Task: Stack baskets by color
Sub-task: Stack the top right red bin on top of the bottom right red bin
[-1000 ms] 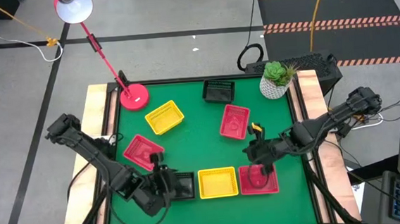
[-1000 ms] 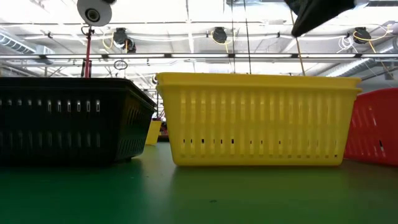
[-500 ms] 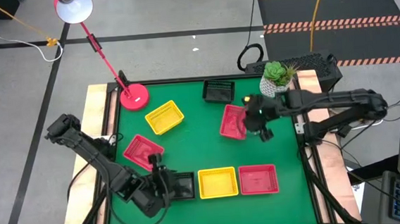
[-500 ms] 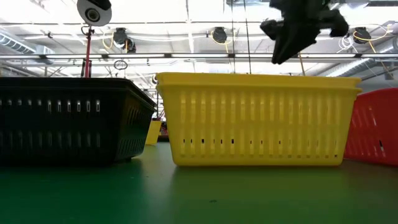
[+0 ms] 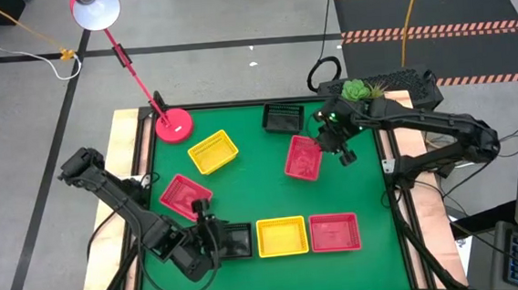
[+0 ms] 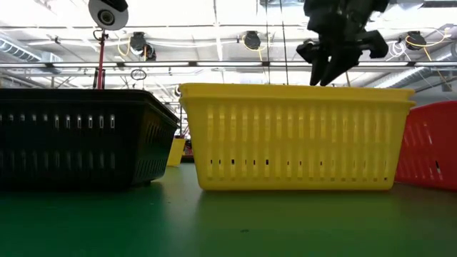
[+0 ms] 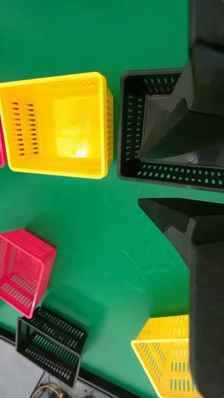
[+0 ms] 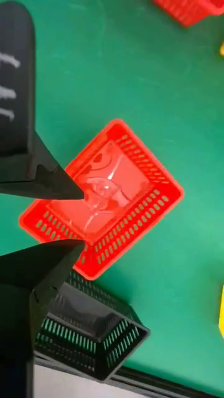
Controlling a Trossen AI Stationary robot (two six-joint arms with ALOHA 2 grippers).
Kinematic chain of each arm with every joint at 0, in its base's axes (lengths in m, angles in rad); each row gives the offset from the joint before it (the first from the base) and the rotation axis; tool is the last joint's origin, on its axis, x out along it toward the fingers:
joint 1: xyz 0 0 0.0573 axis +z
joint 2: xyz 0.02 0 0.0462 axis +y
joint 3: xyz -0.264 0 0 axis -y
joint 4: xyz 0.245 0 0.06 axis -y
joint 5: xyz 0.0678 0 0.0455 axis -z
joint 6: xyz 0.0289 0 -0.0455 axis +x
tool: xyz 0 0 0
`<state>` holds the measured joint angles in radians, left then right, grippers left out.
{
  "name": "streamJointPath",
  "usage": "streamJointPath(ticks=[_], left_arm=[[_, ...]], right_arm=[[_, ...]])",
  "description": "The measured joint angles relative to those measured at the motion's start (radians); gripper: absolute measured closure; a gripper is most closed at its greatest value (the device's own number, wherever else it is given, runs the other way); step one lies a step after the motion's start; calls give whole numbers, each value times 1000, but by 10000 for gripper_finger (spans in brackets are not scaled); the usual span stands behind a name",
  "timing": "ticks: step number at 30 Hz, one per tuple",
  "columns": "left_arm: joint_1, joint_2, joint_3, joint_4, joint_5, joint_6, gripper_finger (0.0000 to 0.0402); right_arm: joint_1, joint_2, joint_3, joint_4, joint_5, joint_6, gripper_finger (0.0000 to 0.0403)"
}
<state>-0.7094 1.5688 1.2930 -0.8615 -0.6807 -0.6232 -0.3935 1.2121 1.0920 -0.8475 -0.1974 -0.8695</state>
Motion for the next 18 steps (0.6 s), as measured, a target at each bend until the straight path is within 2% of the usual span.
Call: streamJointPath(ticks=[7,18], left_arm=[[0,0,0,3,0,-6,289],[0,0,0,3,0,-6,289]], right_arm=[[-42,83,0,-36,-12,-63,293],[-45,185,0,-85,19,-152,293]])
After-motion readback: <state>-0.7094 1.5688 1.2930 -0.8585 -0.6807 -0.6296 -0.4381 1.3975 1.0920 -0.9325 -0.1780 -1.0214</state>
